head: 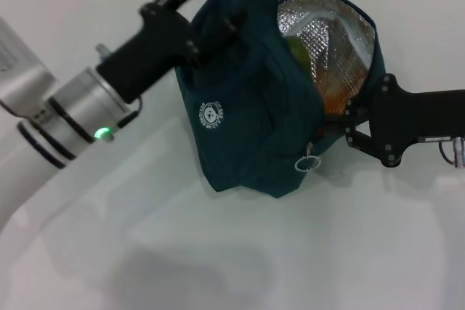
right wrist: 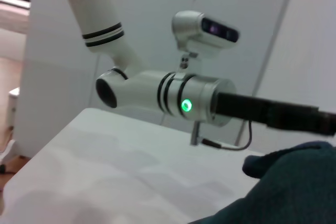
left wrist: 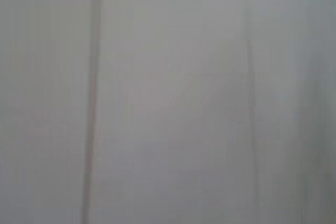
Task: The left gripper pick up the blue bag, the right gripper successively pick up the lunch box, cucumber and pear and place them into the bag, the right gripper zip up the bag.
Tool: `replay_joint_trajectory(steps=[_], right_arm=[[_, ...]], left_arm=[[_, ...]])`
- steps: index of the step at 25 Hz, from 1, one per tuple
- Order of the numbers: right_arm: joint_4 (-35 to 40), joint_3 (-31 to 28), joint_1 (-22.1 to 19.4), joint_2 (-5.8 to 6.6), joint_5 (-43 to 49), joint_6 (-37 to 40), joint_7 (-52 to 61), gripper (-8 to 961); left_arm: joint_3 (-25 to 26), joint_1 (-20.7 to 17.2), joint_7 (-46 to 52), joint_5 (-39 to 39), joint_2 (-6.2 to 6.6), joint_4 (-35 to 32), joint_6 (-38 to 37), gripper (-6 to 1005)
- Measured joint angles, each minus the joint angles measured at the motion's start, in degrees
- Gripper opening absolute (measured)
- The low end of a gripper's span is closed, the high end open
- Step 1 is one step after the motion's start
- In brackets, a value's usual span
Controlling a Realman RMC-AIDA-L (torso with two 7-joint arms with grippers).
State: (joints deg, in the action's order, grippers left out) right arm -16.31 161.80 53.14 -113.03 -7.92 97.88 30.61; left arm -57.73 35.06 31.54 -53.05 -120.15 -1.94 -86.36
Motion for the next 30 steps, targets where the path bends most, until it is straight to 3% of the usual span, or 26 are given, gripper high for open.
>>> replay_joint_trajectory(steps=[5, 12, 20, 30], right_arm=[[-0.04, 0.01, 0.81, 0.16, 1.17, 1.61, -0.06, 37], [-0.11, -0.12, 1.62, 0.32, -0.58, 3.29, -1.72, 37], [0.09, -0.13, 4.46, -1.98, -6.59, 1.62, -3.82, 37], [3.4, -0.19, 7.04, -2.52, -12.11, -3.37, -3.78, 37]], left_arm=[[-0.11, -3.68, 3.21, 3.67, -0.19, -3.04, -2.57, 781], [-0.81, -6.95, -0.38, 2.72, -0.34, -2.38, -10.19, 775], [-2.03, -12.02, -7.66, 1.83, -0.58, -0.1, -15.73, 772], [-1.98, -17.08, -9.68, 2.02, -0.34, 2.12, -15.88, 769]])
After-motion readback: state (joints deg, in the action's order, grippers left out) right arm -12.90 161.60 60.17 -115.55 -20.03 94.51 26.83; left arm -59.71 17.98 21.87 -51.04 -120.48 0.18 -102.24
